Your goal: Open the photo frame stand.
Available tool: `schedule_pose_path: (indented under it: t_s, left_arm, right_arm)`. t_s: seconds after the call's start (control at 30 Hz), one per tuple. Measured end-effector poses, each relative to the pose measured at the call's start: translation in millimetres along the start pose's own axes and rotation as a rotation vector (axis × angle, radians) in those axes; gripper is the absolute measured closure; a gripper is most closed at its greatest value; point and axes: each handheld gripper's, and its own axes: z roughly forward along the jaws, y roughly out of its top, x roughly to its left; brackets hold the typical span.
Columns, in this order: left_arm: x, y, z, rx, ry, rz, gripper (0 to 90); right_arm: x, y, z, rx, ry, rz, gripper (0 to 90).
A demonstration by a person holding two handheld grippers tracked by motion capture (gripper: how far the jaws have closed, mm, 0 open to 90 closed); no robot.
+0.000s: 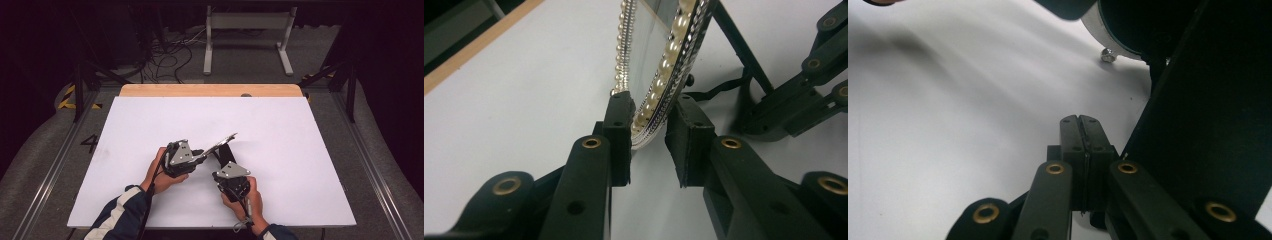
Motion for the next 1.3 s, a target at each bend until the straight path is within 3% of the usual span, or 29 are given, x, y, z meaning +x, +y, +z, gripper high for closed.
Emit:
schedule_pose_path:
  t_s: [0.27, 0.57, 0.67, 0.8, 0.97, 1.3]
  left_arm:
    - [3.6, -2.4, 13.4, 0.025, 0.013, -0.013, 64.4]
    - [2.9, -1.5, 19.8, 0.025, 0.006, -0.001, 70.0]
    - [3.0, 0.0, 13.1, -0.014, -0.001, -0.002, 68.5]
    - [0.3, 3.4, 8.5, -0.041, 0.002, 0.009, 69.3]
    - [-2.4, 5.1, 8.3, -0.042, -0.003, 0.025, 76.2]
    - [1.9, 3.3, 9.1, -0.058, -0.032, 0.024, 76.4]
  right_arm:
    - [-1.3, -2.1, -0.8, 0.004, 0.002, -0.002, 90.0]
    - [-1.1, -4.1, -0.6, -0.003, -0.012, 0.001, 90.0]
    - [-2.0, -3.4, -2.3, -0.023, -0.002, 0.017, 90.0]
    - [0.8, -0.6, -4.4, -0.038, 0.002, 0.002, 90.0]
    - [-0.2, -0.1, -3.4, -0.038, 0.008, 0.014, 90.0]
    - [-6.1, 1.0, -1.4, -0.042, 0.008, 0.038, 90.0]
